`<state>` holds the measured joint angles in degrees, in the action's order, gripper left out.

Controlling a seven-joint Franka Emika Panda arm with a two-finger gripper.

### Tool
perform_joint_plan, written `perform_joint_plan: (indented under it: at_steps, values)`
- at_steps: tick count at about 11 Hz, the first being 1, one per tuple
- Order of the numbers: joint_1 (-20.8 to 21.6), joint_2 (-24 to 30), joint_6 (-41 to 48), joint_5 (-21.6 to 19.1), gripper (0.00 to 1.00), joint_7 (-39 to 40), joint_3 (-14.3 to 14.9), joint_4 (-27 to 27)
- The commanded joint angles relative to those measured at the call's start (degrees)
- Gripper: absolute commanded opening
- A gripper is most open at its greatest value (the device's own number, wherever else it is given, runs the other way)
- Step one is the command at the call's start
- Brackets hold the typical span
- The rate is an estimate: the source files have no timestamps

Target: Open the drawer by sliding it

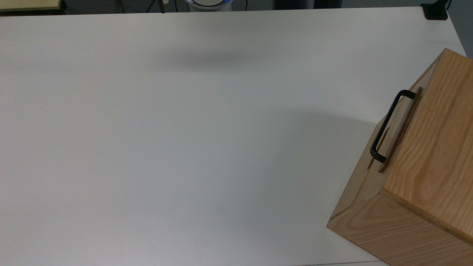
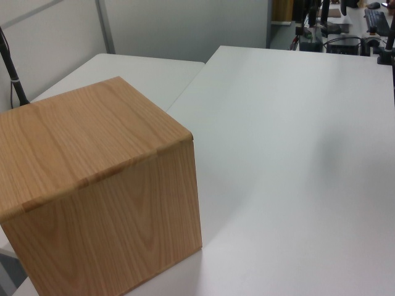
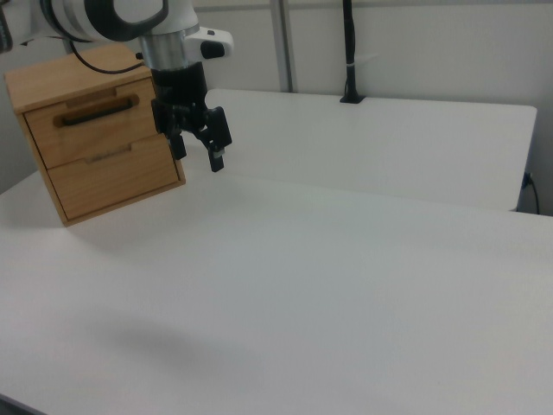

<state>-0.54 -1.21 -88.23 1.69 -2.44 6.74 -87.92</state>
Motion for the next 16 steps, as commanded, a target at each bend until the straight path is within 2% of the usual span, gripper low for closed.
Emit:
perform_joint_plan:
  at_steps: [1, 5, 7, 11, 13, 15, 16]
  values:
    - [-0.1, 0.8, 1.3, -0.1, 1.00, 0.5, 0.6, 0.5]
    - [0.8, 0.7, 5.2, 1.1, 1.00, -0.3, -0.2, 1.3]
    - [1.7, 0.3, 5.6, 1.2, 1.00, 0.2, -1.6, 1.0]
    - [1.7, -0.9, 5.2, -0.7, 1.00, 0.0, -2.0, 0.5]
    - [1.7, -1.2, 5.3, -10.9, 1.00, -0.9, -1.6, 0.5]
    - [1.8, -3.5, 2.5, -19.6, 1.00, -11.1, -1.8, 0.6]
    - [3.3, -4.7, -2.8, -22.6, 1.00, -17.0, -2.0, 0.5]
